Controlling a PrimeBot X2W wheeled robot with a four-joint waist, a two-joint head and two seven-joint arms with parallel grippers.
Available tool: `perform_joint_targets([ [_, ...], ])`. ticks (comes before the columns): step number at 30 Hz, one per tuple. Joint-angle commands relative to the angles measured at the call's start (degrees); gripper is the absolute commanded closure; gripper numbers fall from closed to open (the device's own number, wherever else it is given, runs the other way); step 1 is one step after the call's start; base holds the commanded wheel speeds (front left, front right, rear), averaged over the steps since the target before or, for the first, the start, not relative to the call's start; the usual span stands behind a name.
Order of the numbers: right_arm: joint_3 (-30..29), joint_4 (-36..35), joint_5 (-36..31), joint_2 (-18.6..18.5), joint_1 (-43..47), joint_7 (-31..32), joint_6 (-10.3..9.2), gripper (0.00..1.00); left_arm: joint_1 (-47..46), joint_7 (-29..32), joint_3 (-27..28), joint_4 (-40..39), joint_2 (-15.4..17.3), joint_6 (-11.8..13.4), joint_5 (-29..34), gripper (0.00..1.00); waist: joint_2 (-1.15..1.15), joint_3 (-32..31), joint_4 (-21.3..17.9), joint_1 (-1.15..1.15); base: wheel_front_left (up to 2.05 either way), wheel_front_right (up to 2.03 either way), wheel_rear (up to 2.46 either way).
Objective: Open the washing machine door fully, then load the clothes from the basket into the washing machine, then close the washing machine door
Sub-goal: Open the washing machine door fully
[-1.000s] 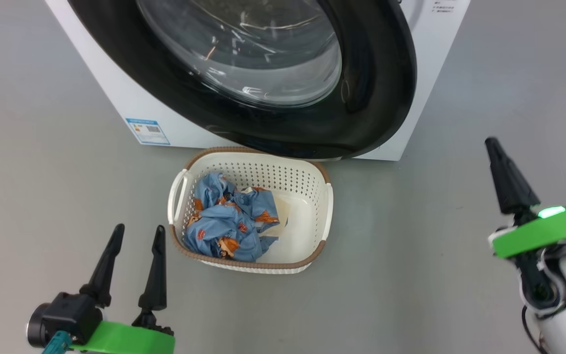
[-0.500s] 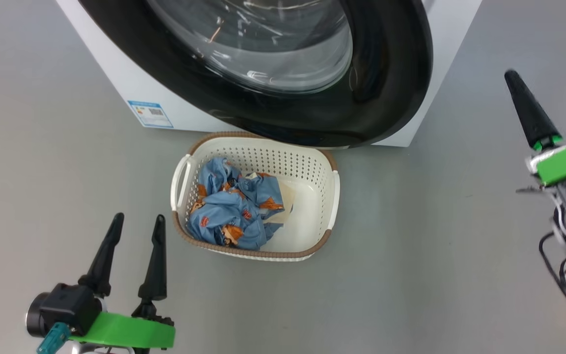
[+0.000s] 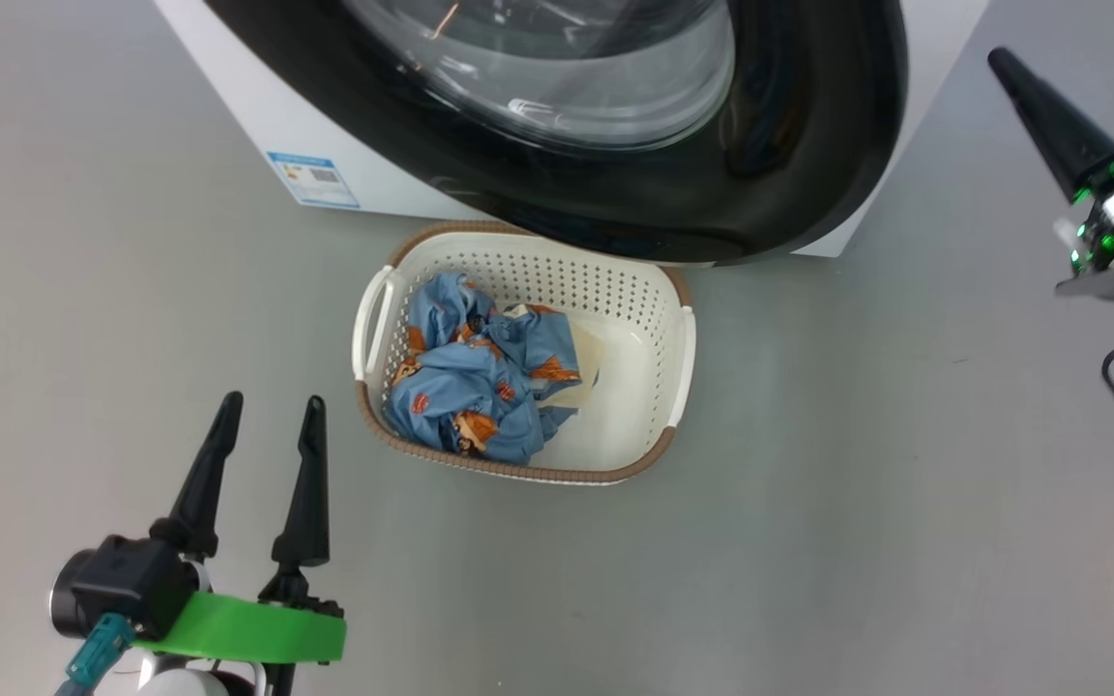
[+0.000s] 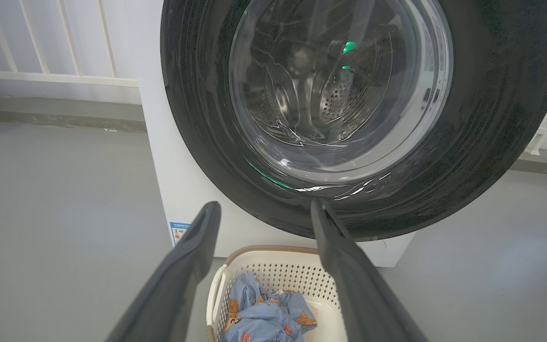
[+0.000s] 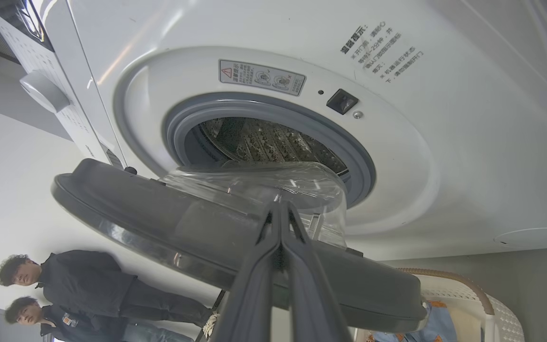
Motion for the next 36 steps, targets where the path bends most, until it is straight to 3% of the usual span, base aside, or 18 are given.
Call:
perform_joint_targets([
  [1,0.0,-0.6,1.0,-0.4,-1.2,1.0,0.09,1.0,-1.3,-0.5,1.5,-1.5,1.0,-0.2,-0.6,0.0,0.0,0.5,0.6,0.0,0.0,0.0,0.0],
  [18,-0.7,6.9,2.5,1.5,-8.2,9.4,0.09,1.0,-2.3,-0.5,0.5,-1.5,1.0,0.3,-1.6,0.0,0.0,2.5,3.0,0.0,0.0,0.0,0.0],
  [36,-0.9,8.4,1.5,3.2,-9.0,14.4,0.09,1.0,-1.9,-0.5,0.2,-1.3,1.0,0.7,-2.2,0.0,0.0,2.0,4.0,0.0,0.0,0.0,0.0],
])
